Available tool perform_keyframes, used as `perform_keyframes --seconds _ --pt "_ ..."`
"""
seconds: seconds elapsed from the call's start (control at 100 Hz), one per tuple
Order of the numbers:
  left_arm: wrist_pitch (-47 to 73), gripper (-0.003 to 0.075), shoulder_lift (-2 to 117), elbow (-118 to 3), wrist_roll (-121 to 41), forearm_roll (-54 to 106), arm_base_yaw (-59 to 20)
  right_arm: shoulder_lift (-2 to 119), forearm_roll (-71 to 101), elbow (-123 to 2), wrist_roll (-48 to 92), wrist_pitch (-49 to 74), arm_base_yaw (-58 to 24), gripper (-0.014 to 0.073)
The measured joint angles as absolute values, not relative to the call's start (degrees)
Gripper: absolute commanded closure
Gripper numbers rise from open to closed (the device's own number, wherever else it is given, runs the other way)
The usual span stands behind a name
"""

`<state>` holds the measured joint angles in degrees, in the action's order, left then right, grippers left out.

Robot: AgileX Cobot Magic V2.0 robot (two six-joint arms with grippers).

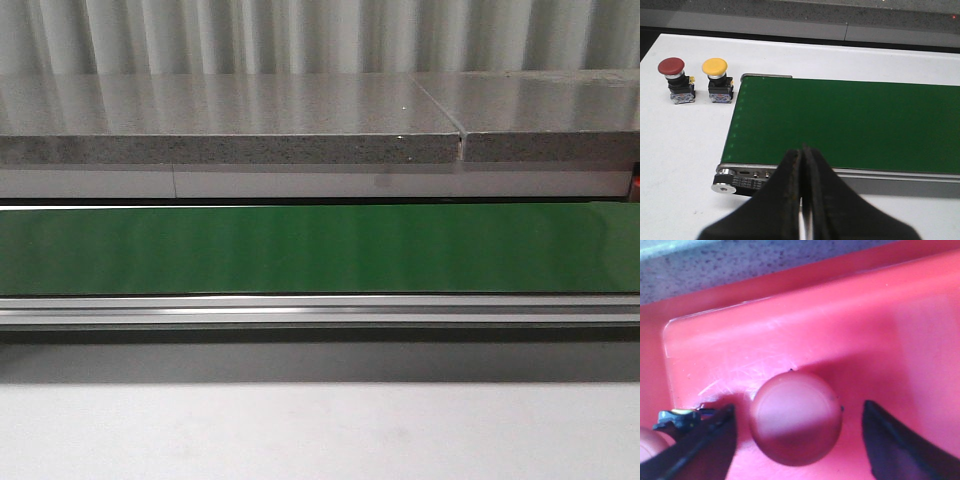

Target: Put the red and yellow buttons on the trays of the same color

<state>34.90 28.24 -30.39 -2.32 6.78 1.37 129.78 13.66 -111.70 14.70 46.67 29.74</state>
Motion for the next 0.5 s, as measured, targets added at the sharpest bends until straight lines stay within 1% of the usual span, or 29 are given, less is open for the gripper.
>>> perform_keyframes --seconds 0.2,0.5 --pt "34.90 0.0740 28.24 -30.39 -2.32 6.78 1.37 127.51 13.66 -113.76 14.70 47.46 30.16 0.0011" --pt "34.90 0.0740 28.24 -30.39 -2.32 6.78 1.37 117.53 16.52 -114.71 14.62 50.25 29.58 0.0011"
